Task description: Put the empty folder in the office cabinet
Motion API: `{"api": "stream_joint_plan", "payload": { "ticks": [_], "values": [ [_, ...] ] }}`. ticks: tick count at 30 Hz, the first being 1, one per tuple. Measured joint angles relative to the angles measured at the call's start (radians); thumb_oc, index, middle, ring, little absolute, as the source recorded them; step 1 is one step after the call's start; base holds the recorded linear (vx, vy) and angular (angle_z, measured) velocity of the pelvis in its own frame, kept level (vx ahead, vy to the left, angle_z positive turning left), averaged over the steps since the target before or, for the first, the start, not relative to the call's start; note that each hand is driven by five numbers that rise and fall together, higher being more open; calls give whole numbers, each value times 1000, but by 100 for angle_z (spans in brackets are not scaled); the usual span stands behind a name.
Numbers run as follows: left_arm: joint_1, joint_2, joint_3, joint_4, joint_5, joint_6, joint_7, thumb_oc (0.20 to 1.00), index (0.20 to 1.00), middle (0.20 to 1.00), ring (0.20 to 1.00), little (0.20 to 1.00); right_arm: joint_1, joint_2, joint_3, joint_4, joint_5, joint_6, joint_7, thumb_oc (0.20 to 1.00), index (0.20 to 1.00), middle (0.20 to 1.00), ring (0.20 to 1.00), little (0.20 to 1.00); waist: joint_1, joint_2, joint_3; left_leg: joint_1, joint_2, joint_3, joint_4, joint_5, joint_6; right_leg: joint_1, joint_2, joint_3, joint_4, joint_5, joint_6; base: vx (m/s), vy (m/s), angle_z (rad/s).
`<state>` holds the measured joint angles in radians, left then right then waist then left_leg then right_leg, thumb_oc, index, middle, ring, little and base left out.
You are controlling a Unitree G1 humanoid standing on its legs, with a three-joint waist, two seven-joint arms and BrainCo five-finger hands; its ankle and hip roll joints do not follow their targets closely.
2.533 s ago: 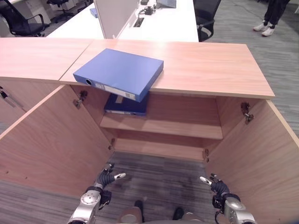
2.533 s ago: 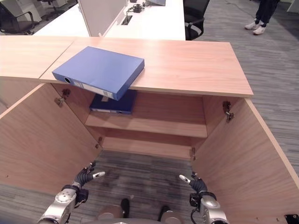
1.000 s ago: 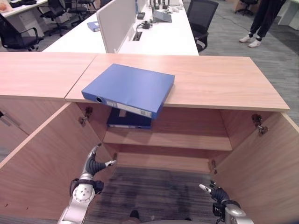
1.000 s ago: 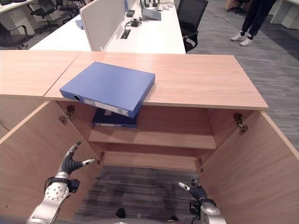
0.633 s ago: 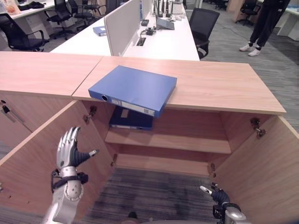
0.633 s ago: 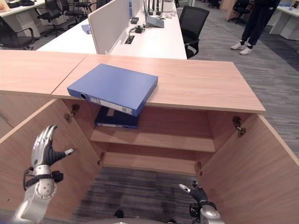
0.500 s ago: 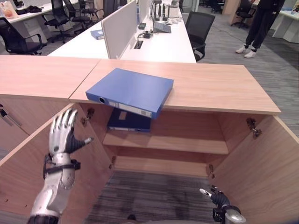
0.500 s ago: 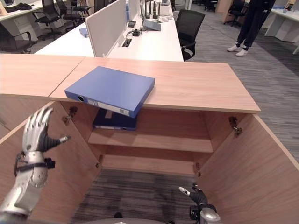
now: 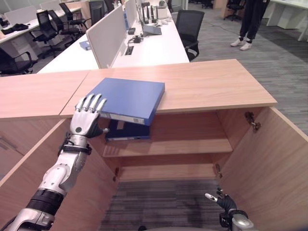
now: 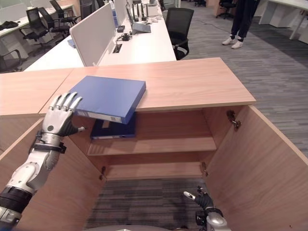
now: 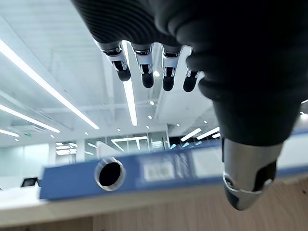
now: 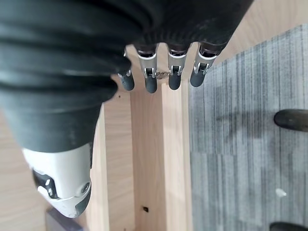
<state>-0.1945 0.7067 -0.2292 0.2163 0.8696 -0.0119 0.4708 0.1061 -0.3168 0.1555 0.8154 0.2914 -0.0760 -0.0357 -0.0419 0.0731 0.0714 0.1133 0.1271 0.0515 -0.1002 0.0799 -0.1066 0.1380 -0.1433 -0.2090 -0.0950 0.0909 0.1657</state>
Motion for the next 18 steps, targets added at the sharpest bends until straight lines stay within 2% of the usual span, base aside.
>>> {"api": "stream_joint_plan", "payload": {
  "ticks": [9, 11, 12, 13, 18],
  "values": [
    [-79, -4, -86, 66, -1, 8, -22, 1000, 1000, 1000, 1000, 1000, 6, 0, -1, 8, 0, -1, -7, 1000, 1000, 1000, 1000, 1000, -15, -5, -1, 3, -1, 24, 0, -1, 1, -13, 1, 18, 0, 7, 0, 15, 24, -8],
    [-89, -8, -95, 86, -1, 10, -25, 1000, 1000, 1000, 1000, 1000, 0, 0, 0, 9, 1, -1, -7, 1000, 1000, 1000, 1000, 1000, -30, -5, -1, 4, -1, 27, 0, -1, 1, -15, 1, 29, 0, 8, 2, 12, 34, -10],
    [-124, -7, -149, 121, 1, 16, -29, 1000, 1000, 1000, 1000, 1000, 4, -2, -1, 12, 1, -1, -7, 1000, 1000, 1000, 1000, 1000, -32, -7, -1, 5, -1, 29, 0, -1, 1, -14, 1, 31, 0, 9, 1, -1, 44, -8],
    [-128, -7, -159, 125, 1, 17, -29, 1000, 1000, 1000, 1000, 1000, 2, -2, -1, 11, 1, -1, -7, 1000, 1000, 1000, 1000, 1000, -34, -8, 0, 4, 0, 30, 0, -1, 1, -16, 1, 31, 0, 10, 1, 4, 24, -5],
    [-171, -13, -174, 133, 2, 17, -31, 1000, 1000, 1000, 1000, 1000, 4, -4, -1, 12, 1, -1, -7, 1000, 1000, 1000, 1000, 1000, -36, -17, -1, 4, 0, 45, 0, -6, -4, -22, 0, 38, 0, 11, 6, 7, 22, -5]
  ]
}}
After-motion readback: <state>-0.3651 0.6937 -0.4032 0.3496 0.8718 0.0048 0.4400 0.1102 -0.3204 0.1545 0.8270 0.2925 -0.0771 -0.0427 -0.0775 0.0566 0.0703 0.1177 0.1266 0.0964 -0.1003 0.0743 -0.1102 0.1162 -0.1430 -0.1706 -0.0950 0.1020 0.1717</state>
